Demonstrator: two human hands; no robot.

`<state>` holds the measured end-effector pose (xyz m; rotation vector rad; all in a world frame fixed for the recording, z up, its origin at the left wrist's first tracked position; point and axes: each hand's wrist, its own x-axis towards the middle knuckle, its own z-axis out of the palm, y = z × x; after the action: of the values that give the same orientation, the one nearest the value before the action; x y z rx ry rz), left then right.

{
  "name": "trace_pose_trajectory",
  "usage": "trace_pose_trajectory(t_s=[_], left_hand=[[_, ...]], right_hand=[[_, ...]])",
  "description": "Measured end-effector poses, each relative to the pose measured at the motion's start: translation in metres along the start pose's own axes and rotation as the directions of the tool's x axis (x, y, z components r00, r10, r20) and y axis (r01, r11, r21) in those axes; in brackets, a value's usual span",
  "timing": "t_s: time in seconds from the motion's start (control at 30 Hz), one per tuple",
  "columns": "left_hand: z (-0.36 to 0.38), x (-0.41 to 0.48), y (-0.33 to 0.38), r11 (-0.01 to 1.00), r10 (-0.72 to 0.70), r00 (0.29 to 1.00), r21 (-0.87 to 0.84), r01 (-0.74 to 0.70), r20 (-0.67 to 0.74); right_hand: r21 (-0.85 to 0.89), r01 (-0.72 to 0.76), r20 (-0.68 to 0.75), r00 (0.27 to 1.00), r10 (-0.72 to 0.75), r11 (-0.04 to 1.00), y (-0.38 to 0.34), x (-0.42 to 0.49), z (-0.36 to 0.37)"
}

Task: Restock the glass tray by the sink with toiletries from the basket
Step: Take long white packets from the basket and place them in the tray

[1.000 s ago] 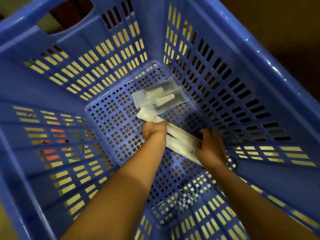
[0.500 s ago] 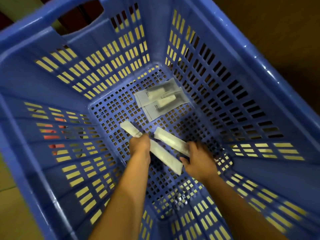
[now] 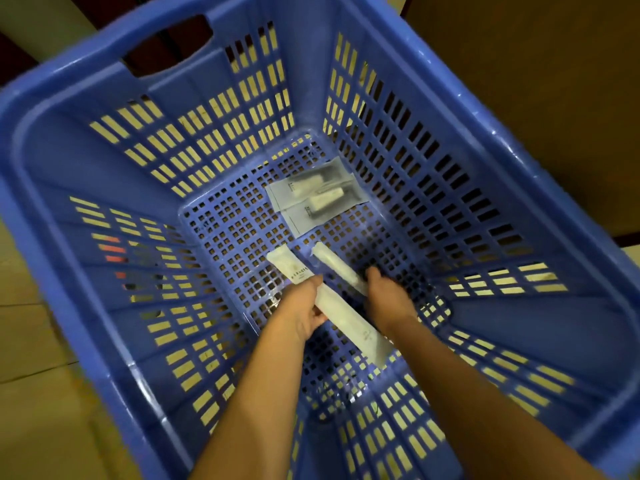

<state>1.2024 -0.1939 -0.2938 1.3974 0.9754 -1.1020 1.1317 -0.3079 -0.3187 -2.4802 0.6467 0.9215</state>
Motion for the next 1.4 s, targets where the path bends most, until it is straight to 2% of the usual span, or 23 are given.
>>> trace_pose_trajectory(t_s=[0.07, 0.13, 0.23, 0.37, 0.47, 0.63, 0.7, 0.77, 0.9, 1.0, 1.17, 1.33, 1.4], left_hand=[[0.002, -0.010, -0.002, 1.000, 0.023, 1.000, -0.018, -0.023, -0.015], [0.001, -0.028, -0.001, 0.998, 0.055, 0.998, -0.017, -0.055, -0.022], [-0.003, -0.072, 0.007, 0.993, 0.119, 0.993, 0.016, -0.120, 0.023], [-0.016, -0.147, 0.015, 0.971, 0.193, 0.963, 0.103, -0.215, 0.186], [-0.022, -0.200, 0.014, 0.971, 0.192, 0.936, 0.082, -0.225, 0.295], [-0.021, -0.284, 0.007, 0.975, 0.197, 0.867, -0.002, -0.221, 0.458], [-0.018, -0.310, 0.003, 0.970, 0.202, 0.819, 0.005, -0.243, 0.536], [-0.016, -0.329, -0.001, 0.963, 0.217, 0.784, 0.007, -0.271, 0.581], [-0.008, -0.346, -0.007, 0.942, 0.296, 0.786, -0.029, -0.334, 0.543], [-0.002, -0.352, -0.018, 0.929, 0.334, 0.775, -0.047, -0.368, 0.536], [0.017, -0.374, -0.043, 0.860, 0.293, 0.727, 0.160, -0.484, 0.620], [0.032, -0.408, -0.082, 0.755, 0.185, 0.612, 0.287, -0.589, 0.769], [0.036, -0.425, -0.102, 0.732, 0.160, 0.586, 0.303, -0.611, 0.794]], right_hand=[[0.214, -0.059, 0.044, 0.998, 0.051, 0.975, -0.005, -0.008, -0.011], [0.430, -0.088, 0.100, 0.994, 0.049, 0.899, -0.011, -0.023, -0.024], [0.726, -0.112, 0.146, 0.989, 0.008, 0.679, -0.017, -0.063, -0.058], [0.932, -0.112, 0.108, 0.994, 0.031, 0.344, -0.015, -0.132, -0.121], [0.977, -0.088, 0.083, 0.996, 0.034, 0.194, -0.016, -0.188, -0.159], [0.994, 0.057, -0.063, 0.996, 0.059, 0.093, -0.028, -0.274, -0.191], [0.984, 0.133, -0.145, 0.985, 0.095, 0.122, -0.032, -0.305, -0.197], [0.981, 0.144, -0.161, 0.978, 0.132, 0.131, -0.032, -0.329, -0.198], [0.983, 0.120, -0.148, 0.966, 0.212, 0.139, -0.026, -0.363, -0.196], [0.980, 0.156, -0.186, 0.937, 0.294, 0.122, -0.018, -0.385, -0.189], [0.965, 0.257, -0.212, 0.869, 0.447, -0.043, -0.002, -0.421, -0.166], [0.927, 0.362, -0.230, 0.759, 0.609, -0.102, 0.008, -0.463, -0.144], [0.914, 0.399, -0.252, 0.709, 0.659, -0.080, 0.009, -0.482, -0.136]])
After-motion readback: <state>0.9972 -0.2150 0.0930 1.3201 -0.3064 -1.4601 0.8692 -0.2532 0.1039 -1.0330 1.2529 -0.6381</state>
